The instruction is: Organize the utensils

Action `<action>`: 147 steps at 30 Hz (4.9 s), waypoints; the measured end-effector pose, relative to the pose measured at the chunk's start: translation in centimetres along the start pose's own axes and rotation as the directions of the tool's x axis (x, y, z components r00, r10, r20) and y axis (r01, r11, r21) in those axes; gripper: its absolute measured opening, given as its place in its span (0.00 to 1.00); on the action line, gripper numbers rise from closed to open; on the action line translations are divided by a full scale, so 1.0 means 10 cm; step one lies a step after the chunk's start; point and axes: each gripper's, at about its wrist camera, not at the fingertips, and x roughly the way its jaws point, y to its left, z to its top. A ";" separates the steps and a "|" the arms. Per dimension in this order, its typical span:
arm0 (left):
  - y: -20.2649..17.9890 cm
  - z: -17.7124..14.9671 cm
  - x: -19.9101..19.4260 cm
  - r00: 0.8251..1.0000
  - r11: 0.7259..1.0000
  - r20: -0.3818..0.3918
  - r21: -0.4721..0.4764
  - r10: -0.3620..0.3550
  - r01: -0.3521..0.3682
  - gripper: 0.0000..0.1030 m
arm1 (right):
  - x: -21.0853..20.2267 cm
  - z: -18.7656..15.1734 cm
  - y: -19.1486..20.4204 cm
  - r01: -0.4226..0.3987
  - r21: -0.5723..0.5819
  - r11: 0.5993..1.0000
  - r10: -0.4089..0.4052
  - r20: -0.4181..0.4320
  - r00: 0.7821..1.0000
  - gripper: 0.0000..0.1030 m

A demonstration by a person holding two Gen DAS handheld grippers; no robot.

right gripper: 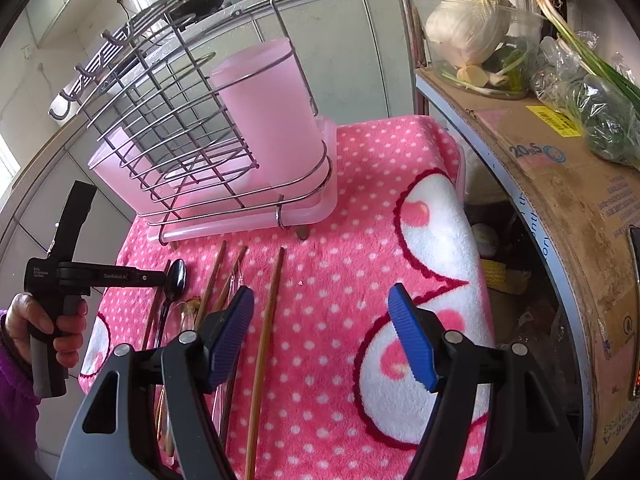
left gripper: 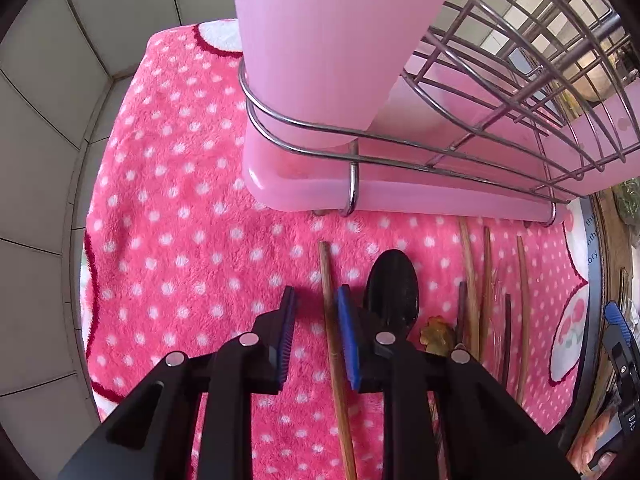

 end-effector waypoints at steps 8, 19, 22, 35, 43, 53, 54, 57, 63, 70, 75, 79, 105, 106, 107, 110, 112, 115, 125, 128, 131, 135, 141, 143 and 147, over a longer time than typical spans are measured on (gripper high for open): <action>-0.05 0.07 0.01 1.000 1.000 0.002 0.023 0.001 -0.001 0.05 | 0.16 0.06 0.09 -0.036 0.013 0.999 0.037 -0.068 0.997 0.58; 0.29 -0.08 -0.23 0.999 0.999 0.004 -0.007 -0.050 0.050 0.05 | 0.63 0.22 0.35 -0.059 0.060 0.996 0.072 -0.242 0.967 0.38; 0.34 -0.09 -0.18 0.998 0.998 -0.018 -0.006 -0.057 0.057 0.05 | 0.79 0.25 0.41 -0.023 0.051 0.998 0.037 -0.287 0.957 0.37; 0.20 -0.08 0.05 0.998 0.995 -0.058 0.095 0.009 -0.004 0.07 | 1.22 0.28 0.72 0.101 -0.090 0.991 -0.126 -0.342 0.931 0.18; 0.13 -0.11 0.01 1.000 0.995 -0.012 0.102 0.022 -0.021 0.06 | 1.10 0.23 0.67 0.060 -0.049 0.997 -0.072 -0.300 0.951 0.06; 0.29 -0.40 -0.53 0.990 0.997 0.114 0.016 -0.083 0.082 0.05 | 0.47 0.20 0.61 -0.050 -0.003 0.999 0.049 -0.157 0.986 0.06; 0.31 -0.43 -0.62 0.987 0.996 0.135 0.015 -0.088 0.087 0.05 | 0.40 0.21 0.62 -0.051 -0.007 0.999 0.049 -0.141 0.989 0.06; 0.36 -0.50 -0.86 0.973 0.995 0.206 0.013 -0.103 0.102 0.05 | 0.23 0.23 0.65 -0.065 -0.014 0.998 0.064 -0.095 0.993 0.06; 0.48 -0.62 -1.35 0.934 0.992 0.333 0.027 -0.129 0.127 0.05 | -0.19 0.25 0.55 -0.080 -0.034 0.996 0.080 -0.008 0.997 0.06; 0.50 -0.81 -1.75 0.876 0.990 0.461 0.053 -0.139 0.129 0.04 | -0.54 0.25 0.59 -0.079 -0.064 0.995 0.085 0.097 0.992 0.06; 0.50 -0.91 -1.91 0.843 0.988 0.516 0.063 -0.152 0.140 0.05 | -0.68 0.21 0.58 -0.067 -0.073 0.995 0.077 0.139 0.987 0.06; 0.52 -0.96 -1.97 0.826 0.987 0.541 0.058 -0.158 0.151 0.04 | -0.78 0.19 0.59 -0.061 -0.084 0.995 0.075 0.173 0.982 0.06; 0.55 -0.96 -2.22 0.763 0.985 0.624 0.080 -0.170 0.153 0.04 | 0.90 0.31 0.26 0.030 0.060 0.998 -0.013 -0.257 0.966 0.31; 0.56 -0.95 -2.21 0.763 0.985 0.624 0.080 -0.170 0.154 0.04 | 0.95 0.32 0.25 0.036 0.065 0.997 -0.018 -0.265 0.964 0.31; 0.57 -0.94 -2.21 0.764 0.985 0.623 0.079 -0.170 0.155 0.04 | 1.01 0.33 0.25 0.053 0.060 0.997 -0.035 -0.270 0.962 0.31; 0.59 -0.92 -2.18 0.767 0.984 0.617 0.078 -0.174 0.161 0.04 | 1.11 0.36 0.28 0.081 0.032 0.996 -0.069 -0.278 0.958 0.31; 0.61 -0.90 -2.16 0.770 0.984 0.613 0.074 -0.174 0.163 0.04 | 1.15 0.37 0.31 0.097 0.008 0.995 -0.091 -0.273 0.958 0.30; 0.62 -0.87 -2.14 0.776 0.984 0.607 0.069 -0.173 0.165 0.04 | 1.17 0.36 0.35 0.128 -0.022 0.992 -0.129 -0.263 0.956 0.13; 0.62 -0.90 -2.17 0.773 0.985 0.613 0.060 -0.163 0.160 0.04 | 0.74 0.22 0.34 0.042 0.012 0.999 -0.040 -0.169 0.985 0.06; 0.61 -0.92 -2.20 0.768 0.985 0.620 0.059 -0.162 0.160 0.04 | 0.45 0.20 0.36 0.012 0.012 1.000 -0.011 -0.096 0.995 0.06; 0.60 -0.94 -2.22 0.763 0.985 0.626 0.057 -0.160 0.160 0.04 | 0.15 0.19 0.33 -0.014 0.006 1.000 0.014 -0.021 1.000 0.06; 0.58 -0.98 -2.27 0.752 0.985 0.638 0.058 -0.163 0.164 0.04 | -0.23 0.22 0.37 -0.032 -0.011 0.999 0.033 0.086 0.996 0.06; 0.53 -1.00 -2.36 0.733 0.984 0.660 0.064 -0.165 0.164 0.04 | -0.69 0.30 0.32 -0.041 -0.016 0.999 0.044 0.225 0.973 0.05; 0.50 -0.99 -2.37 0.732 0.985 0.661 0.069 -0.165 0.160 0.04 | -0.81 0.29 0.33 -0.031 -0.028 0.999 0.037 0.266 0.963 0.05; 0.45 -0.99 -2.42 0.726 0.985 0.667 0.080 -0.166 0.151 0.04 | -0.99 0.33 0.37 -0.037 -0.044 0.998 0.049 0.311 0.949 0.05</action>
